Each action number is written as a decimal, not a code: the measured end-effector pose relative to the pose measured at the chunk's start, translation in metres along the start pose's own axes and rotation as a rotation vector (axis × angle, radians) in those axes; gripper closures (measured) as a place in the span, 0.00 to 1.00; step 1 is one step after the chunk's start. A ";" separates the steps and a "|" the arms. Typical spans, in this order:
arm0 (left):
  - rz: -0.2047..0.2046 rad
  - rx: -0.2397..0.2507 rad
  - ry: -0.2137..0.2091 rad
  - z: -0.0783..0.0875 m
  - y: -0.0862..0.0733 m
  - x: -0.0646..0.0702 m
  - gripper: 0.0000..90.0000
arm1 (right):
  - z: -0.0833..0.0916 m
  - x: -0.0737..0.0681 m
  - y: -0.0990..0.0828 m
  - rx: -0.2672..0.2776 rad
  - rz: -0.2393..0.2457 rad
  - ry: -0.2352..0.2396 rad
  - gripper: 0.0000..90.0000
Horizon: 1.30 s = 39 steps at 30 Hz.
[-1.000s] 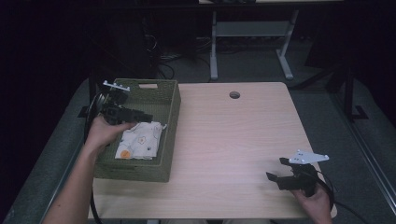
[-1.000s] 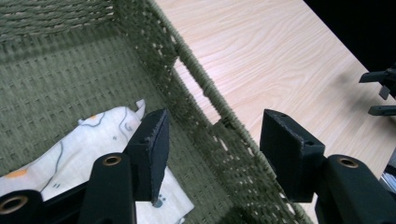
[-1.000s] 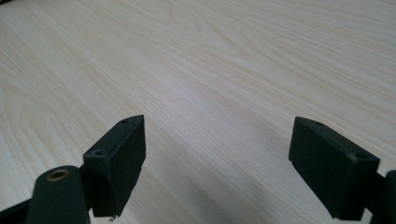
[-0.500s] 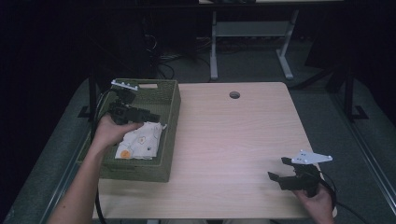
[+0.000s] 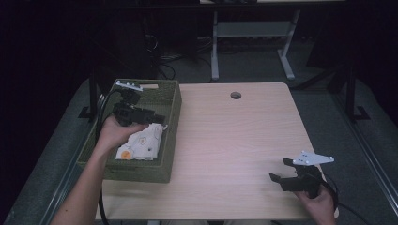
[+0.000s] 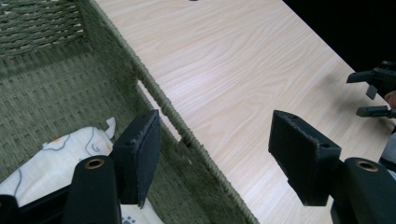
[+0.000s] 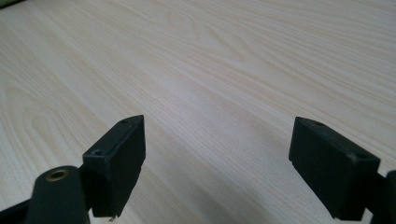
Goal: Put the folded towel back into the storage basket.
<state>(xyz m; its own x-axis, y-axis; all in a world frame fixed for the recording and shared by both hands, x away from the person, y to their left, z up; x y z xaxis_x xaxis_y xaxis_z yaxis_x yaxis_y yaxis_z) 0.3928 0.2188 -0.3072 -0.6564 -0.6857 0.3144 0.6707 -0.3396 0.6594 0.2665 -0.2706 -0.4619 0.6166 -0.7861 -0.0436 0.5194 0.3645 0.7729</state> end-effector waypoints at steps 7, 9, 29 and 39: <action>-0.005 -0.003 -0.002 -0.004 0.001 0.004 0.38 | 0.001 0.000 0.000 0.002 0.004 -0.003 0.21; -0.008 -0.007 -0.003 -0.005 0.002 0.005 0.37 | 0.001 -0.001 0.000 0.002 0.004 -0.004 0.21; -0.034 -0.024 -0.017 -0.019 0.006 0.021 0.36 | 0.004 -0.001 -0.001 0.003 0.008 -0.005 0.21; -0.039 -0.018 -0.027 -0.025 0.007 0.028 0.35 | 0.006 -0.001 -0.001 0.009 0.006 -0.009 0.21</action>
Point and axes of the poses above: each handheld gripper's, and its own axes: z roughly backward along the jaws, y roughly out of its top, x roughly to its right, the point moved 2 cm from there along -z, roughly forward along the jaws, and after that the axes turned 2 degrees about -y, right-handed, at the moved point
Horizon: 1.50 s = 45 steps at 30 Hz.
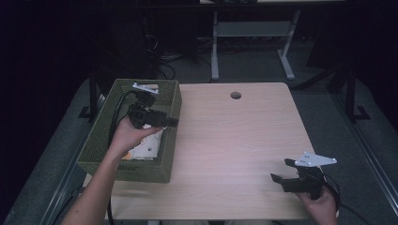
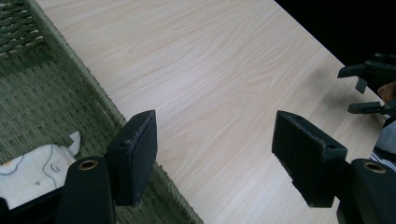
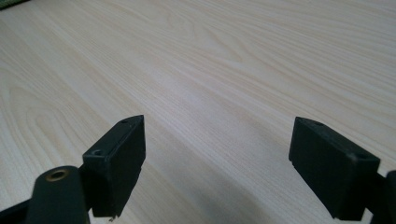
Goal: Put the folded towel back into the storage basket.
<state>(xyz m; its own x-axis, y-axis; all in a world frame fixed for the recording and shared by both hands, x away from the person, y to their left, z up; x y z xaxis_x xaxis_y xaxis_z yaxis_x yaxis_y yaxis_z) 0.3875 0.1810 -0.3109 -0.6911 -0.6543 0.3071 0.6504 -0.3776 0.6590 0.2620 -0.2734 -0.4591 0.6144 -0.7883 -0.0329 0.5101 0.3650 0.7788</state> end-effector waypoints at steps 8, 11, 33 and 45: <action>-0.001 0.006 -0.015 -0.008 -0.002 0.005 0.35 | 0.001 0.000 -0.001 -0.003 -0.001 -0.002 0.21; 0.002 0.007 -0.022 -0.011 -0.003 0.006 0.35 | 0.001 0.000 -0.001 -0.002 -0.004 -0.001 0.21; -0.021 -0.021 -0.050 -0.037 -0.006 0.025 0.35 | 0.002 0.000 -0.001 0.001 -0.001 -0.006 0.21; -0.020 -0.024 -0.068 -0.048 -0.008 0.033 0.35 | 0.004 0.000 -0.003 -0.002 0.002 -0.010 0.21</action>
Point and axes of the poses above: each handheld gripper's, and its own axes: z roughly backward along the jaws, y roughly out of its top, x roughly to its right, the point moved 2 cm from there along -z, roughly forward along the jaws, and after that the axes turned 2 degrees about -y, right-handed, at the moved point
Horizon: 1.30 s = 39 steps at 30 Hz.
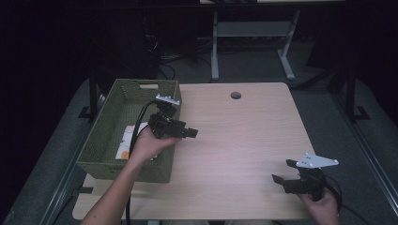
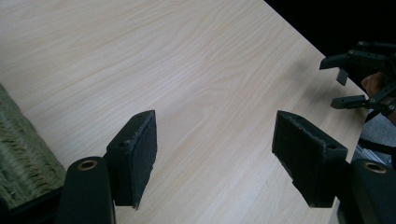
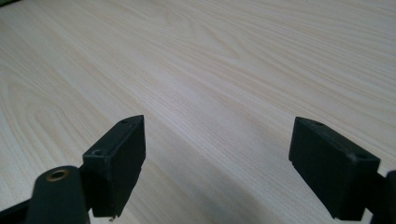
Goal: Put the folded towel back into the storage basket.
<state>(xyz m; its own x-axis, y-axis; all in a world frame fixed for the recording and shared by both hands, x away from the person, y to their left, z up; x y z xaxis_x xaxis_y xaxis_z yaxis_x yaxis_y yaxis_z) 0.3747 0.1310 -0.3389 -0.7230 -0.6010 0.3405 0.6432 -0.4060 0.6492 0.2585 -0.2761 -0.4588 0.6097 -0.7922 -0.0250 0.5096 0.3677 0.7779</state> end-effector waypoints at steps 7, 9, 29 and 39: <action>-0.007 -0.001 -0.014 -0.007 0.000 0.006 0.35 | 0.000 0.000 0.000 0.000 0.001 0.000 0.21; -0.008 0.003 -0.014 -0.009 0.001 0.007 0.35 | 0.000 0.000 0.000 -0.001 0.000 0.000 0.21; -0.021 -0.024 -0.026 -0.028 -0.002 0.018 0.35 | 0.001 0.000 0.000 -0.002 0.001 0.000 0.21; -0.028 -0.041 -0.036 -0.041 -0.005 0.025 0.35 | 0.001 0.000 -0.001 -0.003 0.000 0.002 0.21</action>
Point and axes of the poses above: each handheld gripper's, and its own axes: z roughly backward along the jaws, y roughly out of its top, x roughly to its right, the point moved 2 cm from there along -z, roughly forward along the jaws, and after that the axes turned 2 degrees about -y, right-handed, at the moved point
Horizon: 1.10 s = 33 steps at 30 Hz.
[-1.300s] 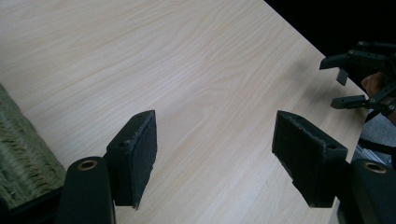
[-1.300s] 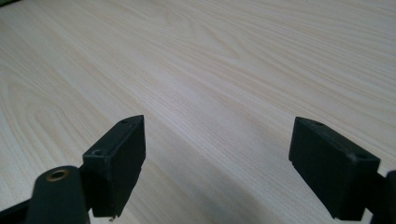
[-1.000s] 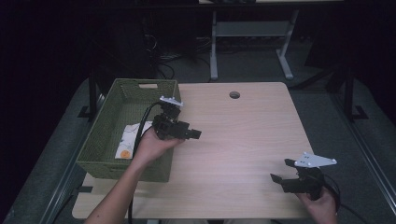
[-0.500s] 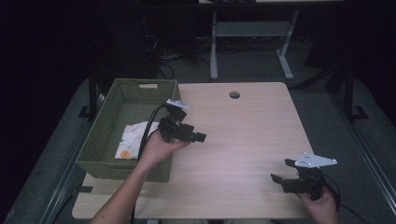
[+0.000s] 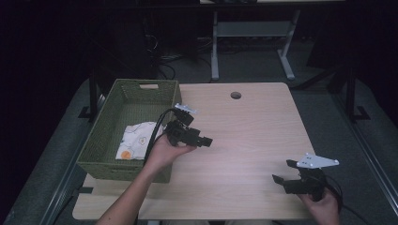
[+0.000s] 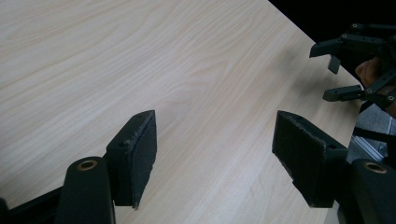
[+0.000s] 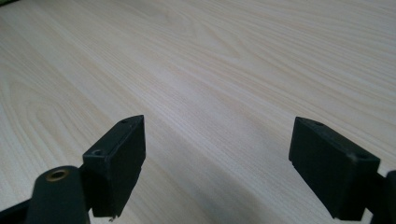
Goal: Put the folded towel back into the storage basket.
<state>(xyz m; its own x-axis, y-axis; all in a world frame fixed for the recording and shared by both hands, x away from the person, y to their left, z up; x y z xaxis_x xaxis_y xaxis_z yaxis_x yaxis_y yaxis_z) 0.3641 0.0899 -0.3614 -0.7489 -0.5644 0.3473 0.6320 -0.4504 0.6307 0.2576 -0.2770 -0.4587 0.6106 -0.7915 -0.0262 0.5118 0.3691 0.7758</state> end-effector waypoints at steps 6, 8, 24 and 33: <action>-0.005 -0.011 -0.006 -0.007 -0.001 0.004 0.34 | 0.000 0.000 0.000 -0.001 0.002 -0.001 0.21; -0.010 -0.015 -0.009 -0.009 -0.002 0.006 0.34 | 0.000 0.000 0.000 0.000 -0.001 0.001 0.21; -0.008 -0.040 -0.034 -0.026 -0.008 0.011 0.34 | 0.001 0.000 -0.001 0.000 0.001 0.001 0.21; -0.009 -0.044 -0.055 -0.034 -0.014 0.018 0.33 | 0.002 -0.001 -0.001 0.001 0.003 -0.001 0.21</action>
<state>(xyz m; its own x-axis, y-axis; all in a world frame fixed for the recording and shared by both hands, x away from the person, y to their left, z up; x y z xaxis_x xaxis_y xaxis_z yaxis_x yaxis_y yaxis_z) 0.3488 0.0629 -0.3877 -0.7634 -0.5223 0.3801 0.6327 -0.4860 0.6029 0.2552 -0.2781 -0.4585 0.6117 -0.7908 -0.0236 0.5093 0.3708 0.7766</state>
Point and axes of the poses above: each handheld gripper's, and its own axes: z roughly backward along the jaws, y roughly out of its top, x roughly to its right, the point moved 2 cm from there along -z, roughly forward along the jaws, and after that the axes turned 2 degrees about -y, right-handed, at the moved point
